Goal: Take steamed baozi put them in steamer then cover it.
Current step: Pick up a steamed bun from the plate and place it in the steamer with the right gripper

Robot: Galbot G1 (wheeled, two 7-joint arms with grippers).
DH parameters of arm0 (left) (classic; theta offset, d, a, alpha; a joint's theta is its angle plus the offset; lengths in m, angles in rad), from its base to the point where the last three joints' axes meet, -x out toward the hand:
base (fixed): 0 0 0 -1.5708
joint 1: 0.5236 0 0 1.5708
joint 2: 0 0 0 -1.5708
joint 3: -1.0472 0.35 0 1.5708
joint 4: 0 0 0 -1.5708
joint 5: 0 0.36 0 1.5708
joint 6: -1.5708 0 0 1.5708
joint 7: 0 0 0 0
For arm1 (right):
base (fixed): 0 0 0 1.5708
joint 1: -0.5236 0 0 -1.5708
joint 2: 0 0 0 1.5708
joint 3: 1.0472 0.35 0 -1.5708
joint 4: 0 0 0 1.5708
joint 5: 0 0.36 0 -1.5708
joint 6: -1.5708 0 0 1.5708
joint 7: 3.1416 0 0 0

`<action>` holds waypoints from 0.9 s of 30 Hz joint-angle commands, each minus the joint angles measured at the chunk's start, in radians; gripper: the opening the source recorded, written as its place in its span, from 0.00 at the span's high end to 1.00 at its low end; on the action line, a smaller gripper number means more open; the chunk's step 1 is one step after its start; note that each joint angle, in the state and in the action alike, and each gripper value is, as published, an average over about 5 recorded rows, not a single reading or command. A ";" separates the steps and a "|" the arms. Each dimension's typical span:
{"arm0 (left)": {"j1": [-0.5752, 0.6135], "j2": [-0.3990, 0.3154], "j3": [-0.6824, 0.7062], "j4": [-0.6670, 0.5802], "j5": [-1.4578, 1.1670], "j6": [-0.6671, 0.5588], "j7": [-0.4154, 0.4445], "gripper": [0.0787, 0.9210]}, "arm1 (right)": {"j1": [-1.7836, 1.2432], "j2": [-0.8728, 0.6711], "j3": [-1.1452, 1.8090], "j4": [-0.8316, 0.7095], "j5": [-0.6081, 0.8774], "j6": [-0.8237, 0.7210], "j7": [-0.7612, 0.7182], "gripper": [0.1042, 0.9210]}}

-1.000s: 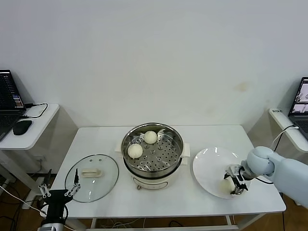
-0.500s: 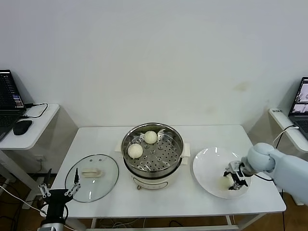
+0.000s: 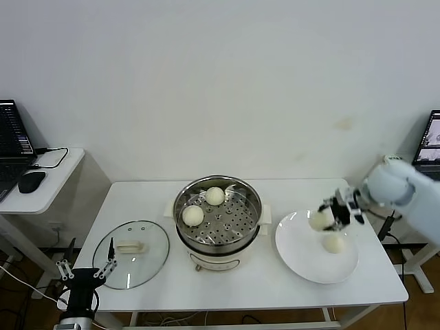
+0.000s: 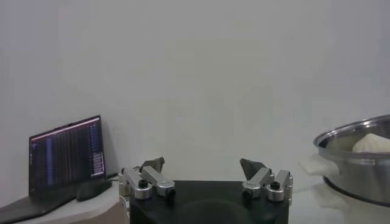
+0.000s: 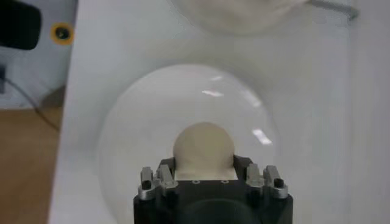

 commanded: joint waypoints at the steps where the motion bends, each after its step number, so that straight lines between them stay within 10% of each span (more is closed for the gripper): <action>1: 0.002 -0.001 0.000 -0.006 0.001 0.001 -0.001 0.12 | 0.442 0.170 -0.218 -0.028 0.153 -0.006 0.001 0.40; 15: 0.019 -0.018 -0.035 -0.020 0.001 -0.013 -0.006 0.12 | 0.379 0.532 -0.344 0.012 0.247 0.112 0.109 0.39; 27: -0.001 -0.034 -0.045 -0.025 0.001 -0.009 -0.010 0.12 | 0.317 0.668 -0.456 -0.039 -0.035 0.413 0.090 0.38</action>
